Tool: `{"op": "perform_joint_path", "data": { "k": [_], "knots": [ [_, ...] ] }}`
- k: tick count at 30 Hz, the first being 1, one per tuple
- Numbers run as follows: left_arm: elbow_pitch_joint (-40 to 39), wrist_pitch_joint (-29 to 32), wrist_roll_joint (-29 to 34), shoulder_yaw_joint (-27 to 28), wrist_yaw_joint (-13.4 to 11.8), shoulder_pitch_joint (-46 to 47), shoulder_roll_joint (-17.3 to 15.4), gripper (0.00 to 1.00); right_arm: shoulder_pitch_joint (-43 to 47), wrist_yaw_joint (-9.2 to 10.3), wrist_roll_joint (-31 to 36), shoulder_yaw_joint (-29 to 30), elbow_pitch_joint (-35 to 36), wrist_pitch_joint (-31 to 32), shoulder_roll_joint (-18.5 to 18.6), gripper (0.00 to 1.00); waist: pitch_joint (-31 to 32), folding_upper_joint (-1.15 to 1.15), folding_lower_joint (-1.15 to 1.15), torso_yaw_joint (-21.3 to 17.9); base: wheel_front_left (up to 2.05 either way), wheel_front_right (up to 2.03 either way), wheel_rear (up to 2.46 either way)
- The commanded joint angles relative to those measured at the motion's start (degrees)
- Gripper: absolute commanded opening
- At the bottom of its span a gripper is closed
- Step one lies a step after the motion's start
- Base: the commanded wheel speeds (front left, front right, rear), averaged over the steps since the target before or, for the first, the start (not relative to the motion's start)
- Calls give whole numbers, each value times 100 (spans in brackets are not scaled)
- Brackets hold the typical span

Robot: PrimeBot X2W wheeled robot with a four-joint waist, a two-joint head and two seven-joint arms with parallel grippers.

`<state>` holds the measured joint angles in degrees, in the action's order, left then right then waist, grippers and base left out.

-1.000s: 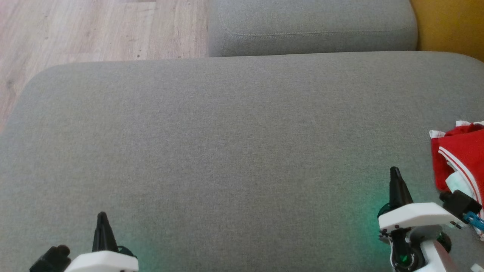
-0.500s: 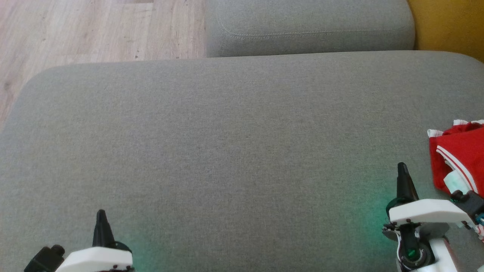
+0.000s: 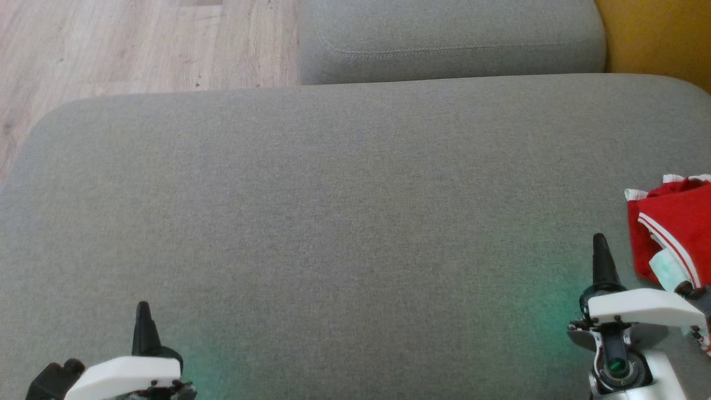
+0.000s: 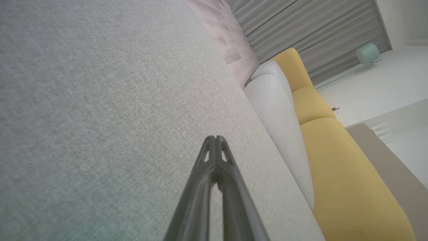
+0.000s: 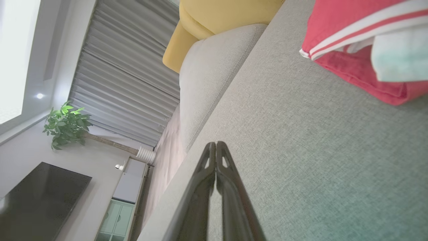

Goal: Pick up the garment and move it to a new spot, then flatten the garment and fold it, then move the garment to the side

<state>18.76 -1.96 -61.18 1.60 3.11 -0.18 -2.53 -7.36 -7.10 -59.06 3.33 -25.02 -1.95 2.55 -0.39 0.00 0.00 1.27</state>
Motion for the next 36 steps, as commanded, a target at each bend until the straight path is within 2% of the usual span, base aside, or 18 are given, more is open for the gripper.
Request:
{"op": "perform_joint_path", "data": {
  "k": [1,36],
  "knots": [
    [-206,44,-148,150,57,317,-25,0,-70,-24,-168,-39,258,45,25,0,0,0,0,-3,0,0,0],
    [-396,621,-2279,396,331,548,-32,0,65,-34,-2436,220,866,622,30,0,15,0,0,-93,0,0,0]
  ]
}}
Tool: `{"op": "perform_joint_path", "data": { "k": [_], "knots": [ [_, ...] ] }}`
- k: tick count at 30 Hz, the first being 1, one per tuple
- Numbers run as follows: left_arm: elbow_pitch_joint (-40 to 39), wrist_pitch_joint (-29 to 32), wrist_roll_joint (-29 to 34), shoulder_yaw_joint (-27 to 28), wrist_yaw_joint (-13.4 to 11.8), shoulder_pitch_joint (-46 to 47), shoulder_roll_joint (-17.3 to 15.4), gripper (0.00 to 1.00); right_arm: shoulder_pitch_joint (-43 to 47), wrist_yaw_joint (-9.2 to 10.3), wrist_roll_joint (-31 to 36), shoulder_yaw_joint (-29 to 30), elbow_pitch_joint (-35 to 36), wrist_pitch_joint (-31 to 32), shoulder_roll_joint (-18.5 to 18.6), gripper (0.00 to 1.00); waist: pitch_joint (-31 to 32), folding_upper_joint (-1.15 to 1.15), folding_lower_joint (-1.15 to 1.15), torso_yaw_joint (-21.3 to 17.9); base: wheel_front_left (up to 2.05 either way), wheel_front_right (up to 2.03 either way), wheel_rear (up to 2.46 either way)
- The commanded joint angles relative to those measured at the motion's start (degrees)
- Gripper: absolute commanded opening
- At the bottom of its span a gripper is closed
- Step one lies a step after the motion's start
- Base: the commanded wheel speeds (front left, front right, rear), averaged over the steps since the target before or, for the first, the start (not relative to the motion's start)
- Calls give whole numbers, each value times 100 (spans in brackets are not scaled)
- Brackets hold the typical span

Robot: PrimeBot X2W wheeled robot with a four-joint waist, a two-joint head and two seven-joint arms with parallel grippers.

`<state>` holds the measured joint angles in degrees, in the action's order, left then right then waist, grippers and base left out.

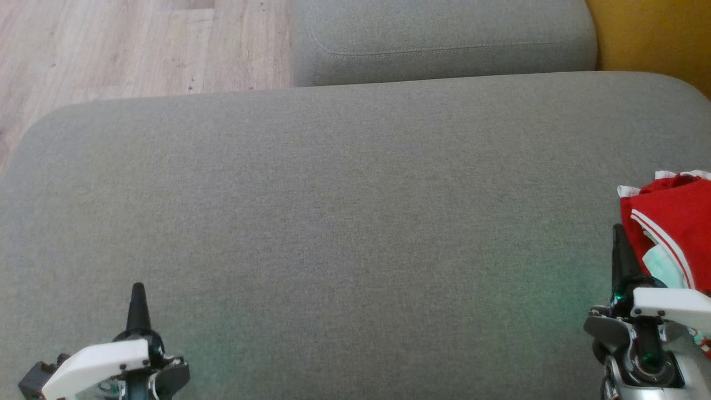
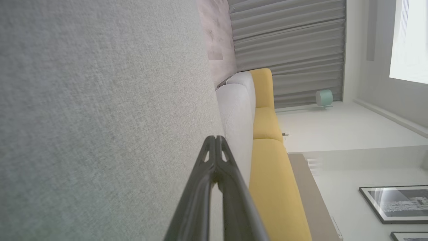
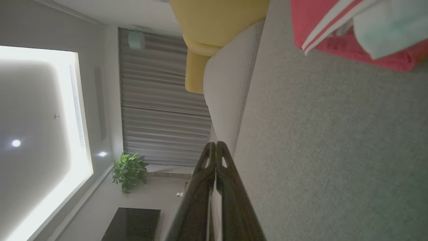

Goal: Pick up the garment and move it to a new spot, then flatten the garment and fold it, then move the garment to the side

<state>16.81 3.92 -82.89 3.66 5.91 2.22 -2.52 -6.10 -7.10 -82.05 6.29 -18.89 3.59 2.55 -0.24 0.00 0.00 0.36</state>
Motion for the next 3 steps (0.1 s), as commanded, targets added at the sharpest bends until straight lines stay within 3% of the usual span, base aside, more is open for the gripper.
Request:
{"op": "perform_joint_path", "data": {
  "k": [1,3],
  "knots": [
    [-207,50,-169,197,60,315,-33,0,-57,-35,-202,-68,270,85,31,0,1,0,0,-4,0,0,0],
    [-218,83,-291,211,76,328,-33,0,-49,-35,-331,-54,305,118,31,0,2,0,0,-9,0,0,0]
  ]
}}
